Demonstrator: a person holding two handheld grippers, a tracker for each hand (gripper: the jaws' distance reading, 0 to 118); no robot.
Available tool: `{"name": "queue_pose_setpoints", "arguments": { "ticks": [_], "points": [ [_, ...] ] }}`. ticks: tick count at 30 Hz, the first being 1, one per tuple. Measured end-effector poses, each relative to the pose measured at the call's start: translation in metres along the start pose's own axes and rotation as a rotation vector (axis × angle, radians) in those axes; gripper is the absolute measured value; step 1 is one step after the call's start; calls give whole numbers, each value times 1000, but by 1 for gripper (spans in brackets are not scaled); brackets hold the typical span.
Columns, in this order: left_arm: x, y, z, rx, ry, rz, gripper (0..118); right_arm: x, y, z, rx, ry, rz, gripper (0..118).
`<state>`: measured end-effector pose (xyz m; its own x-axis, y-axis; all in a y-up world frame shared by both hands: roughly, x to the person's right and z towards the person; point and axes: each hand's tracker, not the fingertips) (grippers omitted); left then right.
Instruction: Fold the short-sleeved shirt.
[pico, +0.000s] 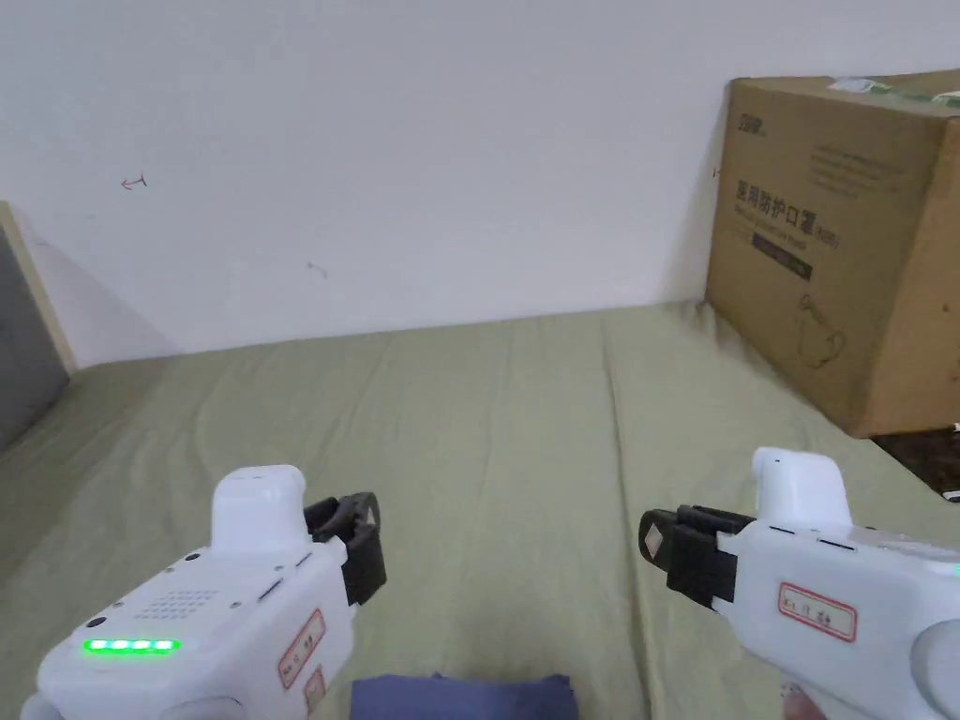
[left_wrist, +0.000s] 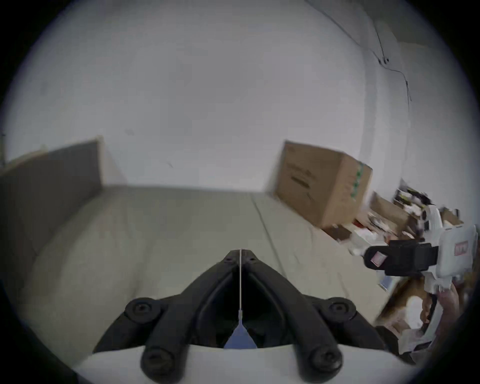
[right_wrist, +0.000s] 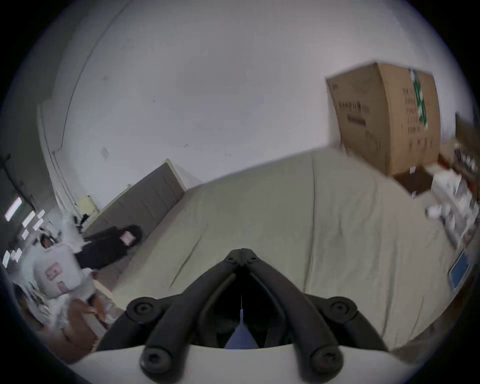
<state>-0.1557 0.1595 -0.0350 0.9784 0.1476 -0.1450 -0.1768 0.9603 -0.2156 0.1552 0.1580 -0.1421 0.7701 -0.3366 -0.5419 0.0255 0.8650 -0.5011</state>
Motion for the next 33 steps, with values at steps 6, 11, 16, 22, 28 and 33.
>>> {"name": "queue_pose_setpoints", "arguments": {
  "ticks": [6,11,16,22,28,33],
  "points": [
    [-5,-7,11,126,139,-49,1,-7,-4,-19,151,-247,138,0],
    [-4,-21,1,64,202,-58,1,-5,-9,-25,199,-340,192,0],
    [3,-24,-1,66,185,-91,1,-1,-8,-20,214,-346,166,0],
    [-4,-24,1,52,144,-16,1,1,-9,-20,180,-247,159,0],
    [-59,-42,-6,-198,71,85,1,16,-62,-112,-520,182,-56,0],
    [-119,-80,-11,-356,-17,410,1,41,-152,-160,-818,187,-270,0]
  ]
}}
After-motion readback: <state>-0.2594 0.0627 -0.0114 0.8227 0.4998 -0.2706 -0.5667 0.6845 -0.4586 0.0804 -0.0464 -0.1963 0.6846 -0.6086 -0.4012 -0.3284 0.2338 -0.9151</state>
